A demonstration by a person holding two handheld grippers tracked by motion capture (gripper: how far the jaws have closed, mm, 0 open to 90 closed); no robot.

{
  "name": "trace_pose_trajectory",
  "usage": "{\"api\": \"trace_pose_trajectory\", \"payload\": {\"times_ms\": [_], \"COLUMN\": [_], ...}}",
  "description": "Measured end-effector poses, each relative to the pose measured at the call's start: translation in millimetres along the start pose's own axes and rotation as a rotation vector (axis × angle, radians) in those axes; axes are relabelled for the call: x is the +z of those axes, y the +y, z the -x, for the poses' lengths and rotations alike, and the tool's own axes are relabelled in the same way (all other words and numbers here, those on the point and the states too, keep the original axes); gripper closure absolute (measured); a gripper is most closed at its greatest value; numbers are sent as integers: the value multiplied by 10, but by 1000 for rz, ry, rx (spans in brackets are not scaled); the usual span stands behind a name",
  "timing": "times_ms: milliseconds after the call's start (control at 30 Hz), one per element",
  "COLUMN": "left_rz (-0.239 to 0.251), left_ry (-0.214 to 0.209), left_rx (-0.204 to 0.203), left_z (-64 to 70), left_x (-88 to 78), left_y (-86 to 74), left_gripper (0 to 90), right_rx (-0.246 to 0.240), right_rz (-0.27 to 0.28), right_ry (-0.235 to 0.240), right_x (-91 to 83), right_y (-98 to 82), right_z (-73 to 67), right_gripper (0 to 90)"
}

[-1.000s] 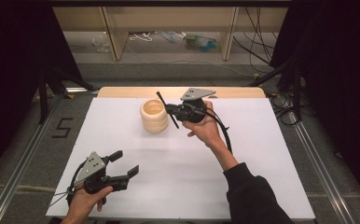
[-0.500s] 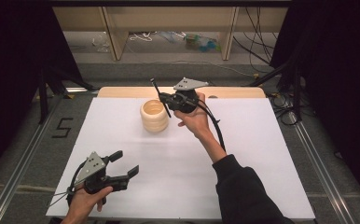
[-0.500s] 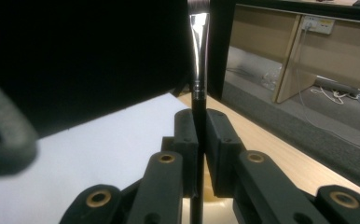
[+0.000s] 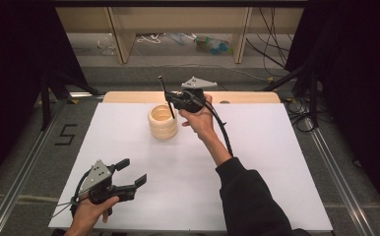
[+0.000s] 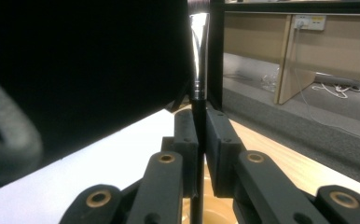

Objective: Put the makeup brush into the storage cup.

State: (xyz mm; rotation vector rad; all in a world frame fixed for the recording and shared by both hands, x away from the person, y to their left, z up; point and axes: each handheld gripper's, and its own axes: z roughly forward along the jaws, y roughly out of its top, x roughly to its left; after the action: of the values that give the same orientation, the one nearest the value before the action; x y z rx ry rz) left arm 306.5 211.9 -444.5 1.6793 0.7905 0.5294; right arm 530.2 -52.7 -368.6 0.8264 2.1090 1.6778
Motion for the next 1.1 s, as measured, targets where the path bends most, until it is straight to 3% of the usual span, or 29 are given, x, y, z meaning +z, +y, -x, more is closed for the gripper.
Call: {"api": "trace_pose_trajectory", "payload": {"times_ms": [100,133,167,300,333,367,400,867,900,1100], "left_rz": [0,9,-4,-1,10,6,-1,0,1,1], "left_ry": [-1,-16,2,-1,-17,-11,0,-3,-3,-4], "left_rx": [0,57,24,6,53,62,2,13,-72,-71], "left_z": [-3,-48,-21,-3,-42,-50,-5,-14,47,46], "left_x": [1,14,1,3,14,8,-4,-1,-1,0], "left_y": [0,10,5,2,9,12,1,6,-10,-9], "left_gripper": [168,168,168,168,168,168,168,169,168,168], "right_rx": [-1,-12,-24,-29,-28,-35,-39,-8,-5,-4], "right_rz": [7,2,-3,14,10,10,9,26,27,20], "right_ry": [3,2,-5,1,0,-1,-3,-9,-9,-2], "right_x": [21,30,38,81,91,107,121,230,234,304], "right_y": [1,10,25,100,109,119,127,113,114,67], "right_z": [7,4,-4,-31,-37,-39,-39,35,37,36], "right_gripper": [840,841,840,840,840,840,840,840,840,840]}}
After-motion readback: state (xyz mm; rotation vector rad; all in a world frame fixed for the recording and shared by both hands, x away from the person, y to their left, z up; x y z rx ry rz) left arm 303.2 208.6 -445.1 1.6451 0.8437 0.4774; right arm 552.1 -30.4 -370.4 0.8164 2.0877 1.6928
